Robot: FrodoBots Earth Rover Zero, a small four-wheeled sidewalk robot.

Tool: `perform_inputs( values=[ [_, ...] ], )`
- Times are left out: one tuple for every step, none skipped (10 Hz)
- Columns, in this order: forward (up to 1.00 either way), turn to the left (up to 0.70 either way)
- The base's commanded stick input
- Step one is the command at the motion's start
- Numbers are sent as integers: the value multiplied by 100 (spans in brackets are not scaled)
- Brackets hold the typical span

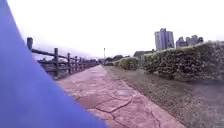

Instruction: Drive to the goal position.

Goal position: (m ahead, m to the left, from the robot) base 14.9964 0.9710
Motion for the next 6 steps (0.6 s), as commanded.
perform_inputs(
  values=[
    [100, 0],
    [100, 0],
    [100, 0],
    [100, 0],
    [100, 0],
    [100, 0]
  ],
)
